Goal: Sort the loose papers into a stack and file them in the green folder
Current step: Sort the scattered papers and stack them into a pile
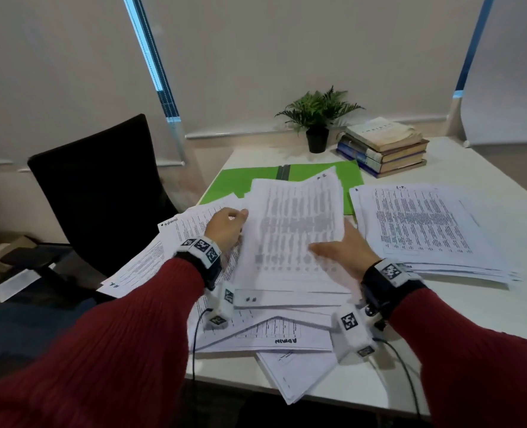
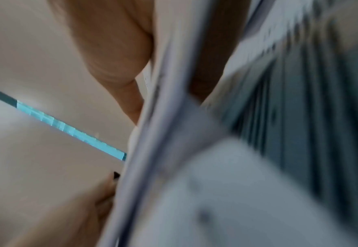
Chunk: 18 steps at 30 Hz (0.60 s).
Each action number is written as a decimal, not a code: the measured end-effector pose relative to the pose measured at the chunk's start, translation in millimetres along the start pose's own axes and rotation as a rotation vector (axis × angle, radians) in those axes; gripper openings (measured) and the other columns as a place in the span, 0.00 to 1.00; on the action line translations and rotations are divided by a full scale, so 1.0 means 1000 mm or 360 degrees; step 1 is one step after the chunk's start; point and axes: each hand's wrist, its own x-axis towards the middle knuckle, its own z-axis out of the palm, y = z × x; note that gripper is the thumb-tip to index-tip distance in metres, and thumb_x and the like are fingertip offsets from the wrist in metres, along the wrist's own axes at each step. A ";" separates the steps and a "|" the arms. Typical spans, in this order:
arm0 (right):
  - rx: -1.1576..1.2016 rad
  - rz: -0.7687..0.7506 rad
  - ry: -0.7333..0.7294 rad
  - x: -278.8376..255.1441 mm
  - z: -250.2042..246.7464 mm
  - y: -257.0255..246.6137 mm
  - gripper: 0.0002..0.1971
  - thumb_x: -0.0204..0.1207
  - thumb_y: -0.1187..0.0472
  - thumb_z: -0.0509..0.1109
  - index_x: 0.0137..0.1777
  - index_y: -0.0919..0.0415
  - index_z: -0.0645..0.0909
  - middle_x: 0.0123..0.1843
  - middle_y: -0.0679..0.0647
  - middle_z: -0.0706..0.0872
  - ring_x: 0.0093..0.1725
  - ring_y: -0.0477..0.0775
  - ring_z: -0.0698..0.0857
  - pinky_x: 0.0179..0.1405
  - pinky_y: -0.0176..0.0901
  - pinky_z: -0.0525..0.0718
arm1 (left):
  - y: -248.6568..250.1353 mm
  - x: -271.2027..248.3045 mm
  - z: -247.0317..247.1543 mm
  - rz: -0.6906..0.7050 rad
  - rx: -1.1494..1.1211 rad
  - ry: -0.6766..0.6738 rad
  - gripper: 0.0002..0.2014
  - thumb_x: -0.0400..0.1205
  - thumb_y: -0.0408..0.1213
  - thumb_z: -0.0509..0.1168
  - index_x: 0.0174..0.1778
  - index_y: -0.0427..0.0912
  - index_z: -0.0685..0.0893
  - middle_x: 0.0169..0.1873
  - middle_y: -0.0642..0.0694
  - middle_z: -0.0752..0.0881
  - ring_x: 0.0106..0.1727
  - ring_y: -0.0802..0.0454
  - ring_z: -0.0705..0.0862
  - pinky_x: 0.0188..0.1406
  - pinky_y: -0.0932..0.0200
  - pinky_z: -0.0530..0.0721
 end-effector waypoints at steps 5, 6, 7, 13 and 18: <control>-0.0205 0.0066 0.0192 -0.003 -0.079 -0.031 0.14 0.73 0.79 0.71 0.55 0.64 0.83 0.49 0.60 0.91 0.48 0.63 0.90 0.42 0.42 0.89 | -0.033 0.009 -0.036 -0.0234 0.0887 -0.0046 0.42 0.79 0.74 0.67 0.66 0.33 0.88 0.69 0.32 0.89 0.67 0.33 0.89 0.69 0.45 0.85; -0.0279 0.0106 0.0181 -0.004 -0.097 -0.036 0.13 0.74 0.79 0.69 0.52 0.65 0.83 0.49 0.61 0.91 0.47 0.63 0.89 0.43 0.43 0.88 | -0.036 0.010 -0.037 -0.0268 0.0999 -0.0069 0.46 0.73 0.80 0.67 0.59 0.35 0.89 0.66 0.33 0.91 0.66 0.32 0.89 0.70 0.43 0.86; -0.0335 0.0145 0.0181 -0.004 -0.113 -0.040 0.11 0.74 0.79 0.69 0.52 0.66 0.84 0.51 0.63 0.91 0.49 0.64 0.89 0.47 0.48 0.88 | -0.040 0.012 -0.035 -0.0306 0.1086 -0.0099 0.51 0.67 0.85 0.65 0.59 0.36 0.89 0.67 0.33 0.90 0.68 0.31 0.87 0.73 0.39 0.84; -0.0694 0.0427 0.0414 0.000 -0.189 -0.036 0.32 0.77 0.77 0.75 0.80 0.68 0.71 0.66 0.62 0.82 0.45 0.61 0.80 0.33 0.39 0.74 | -0.047 0.024 -0.030 -0.0171 0.1331 -0.0137 0.73 0.55 0.89 0.69 0.89 0.42 0.65 0.85 0.31 0.69 0.85 0.28 0.69 0.85 0.35 0.68; -0.1162 0.0521 0.0523 0.020 -0.222 -0.012 0.44 0.68 0.70 0.83 0.84 0.66 0.68 0.64 0.72 0.85 0.39 0.61 0.84 0.31 0.42 0.75 | -0.058 0.034 -0.051 -0.0054 0.1544 -0.0289 0.71 0.48 0.93 0.65 0.84 0.50 0.71 0.78 0.37 0.77 0.78 0.34 0.77 0.78 0.39 0.77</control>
